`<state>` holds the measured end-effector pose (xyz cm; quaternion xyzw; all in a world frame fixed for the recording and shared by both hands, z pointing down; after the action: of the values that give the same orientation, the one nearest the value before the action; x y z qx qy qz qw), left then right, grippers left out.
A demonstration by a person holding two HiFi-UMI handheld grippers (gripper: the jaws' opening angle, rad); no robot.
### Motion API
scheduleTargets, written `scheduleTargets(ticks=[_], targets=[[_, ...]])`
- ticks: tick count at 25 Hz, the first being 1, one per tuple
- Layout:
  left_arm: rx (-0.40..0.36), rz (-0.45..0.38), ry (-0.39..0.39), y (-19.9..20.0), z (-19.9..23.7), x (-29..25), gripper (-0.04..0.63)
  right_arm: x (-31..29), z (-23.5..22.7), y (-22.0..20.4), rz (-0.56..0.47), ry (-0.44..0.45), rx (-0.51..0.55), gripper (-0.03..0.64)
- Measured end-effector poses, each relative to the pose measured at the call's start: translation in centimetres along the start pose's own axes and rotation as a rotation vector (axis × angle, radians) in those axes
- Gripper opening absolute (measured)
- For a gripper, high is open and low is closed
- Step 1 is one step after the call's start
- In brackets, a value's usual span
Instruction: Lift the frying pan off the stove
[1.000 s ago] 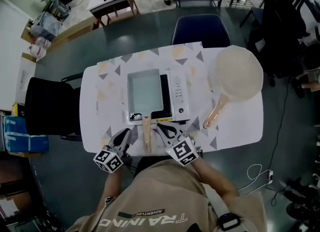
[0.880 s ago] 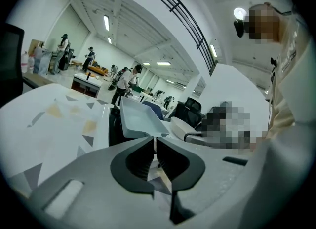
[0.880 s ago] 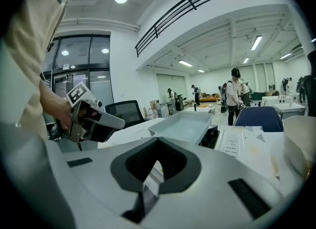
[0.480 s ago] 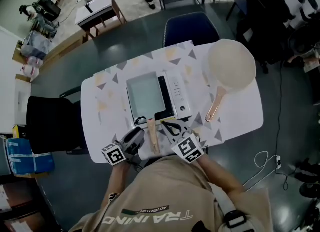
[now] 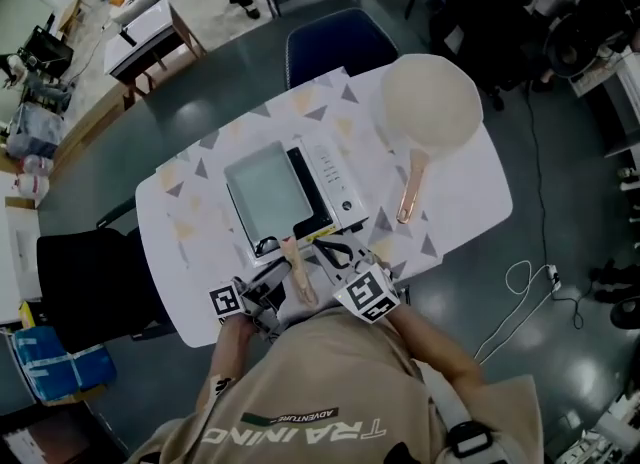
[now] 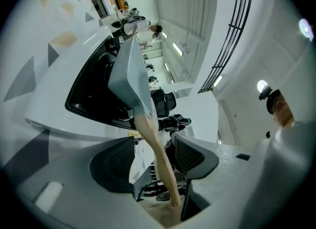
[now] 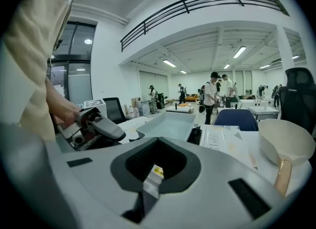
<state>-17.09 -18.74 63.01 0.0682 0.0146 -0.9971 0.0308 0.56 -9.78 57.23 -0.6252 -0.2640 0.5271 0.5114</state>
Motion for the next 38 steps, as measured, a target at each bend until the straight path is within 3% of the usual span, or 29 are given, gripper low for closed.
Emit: scheduleTargets(ticks=[5, 16, 30, 31, 32, 33, 34, 38], targets=[[-0.016, 0.112, -0.026, 0.4, 0.2, -1.9, 0.245, 1.3, -0.2, -0.6, 0.036, -0.076, -0.030, -0.005], [0.048, 0.254, -0.085, 0.2, 0.9, -6.7, 0.245, 2.2, -0.6, -0.9, 0.074, -0.146, -0.039, -0.005], [0.179, 0.248, -0.193, 0.2, 0.7, -9.1, 0.242, 3.5, -0.9, -1.9, 0.095, -0.173, -0.066, -0.005], [0.182, 0.250, -0.201, 0.2, 0.7, -9.1, 0.237, 3.6, -0.8, -2.0, 0.095, -0.170, -0.066, -0.005], [0.183, 0.250, -0.210, 0.2, 0.6, -9.1, 0.192, 3.6, -0.7, -2.1, 0.094, -0.166, -0.066, -0.005], [0.182, 0.249, -0.215, 0.2, 0.5, -9.1, 0.097, 3.6, -0.6, -2.1, 0.093, -0.160, -0.066, -0.005], [0.178, 0.247, -0.214, 0.2, 0.5, -9.1, 0.063, 3.5, -0.6, -2.2, 0.091, -0.154, -0.066, -0.005], [0.138, 0.247, -0.201, 0.1, 0.4, -9.1, 0.063, 3.2, -0.1, -2.2, 0.077, -0.119, -0.061, -0.005]])
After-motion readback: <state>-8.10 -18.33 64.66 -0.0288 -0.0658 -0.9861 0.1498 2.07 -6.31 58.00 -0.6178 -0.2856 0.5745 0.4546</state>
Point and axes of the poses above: the fingertips, and each gripper's own axes: x backward along the fingers, z to its left, y out of its top, the point moved 8 cm from there along x, backward along the fingers, and after that the axes turned 10 degrees about x, right-handed, at the moved point
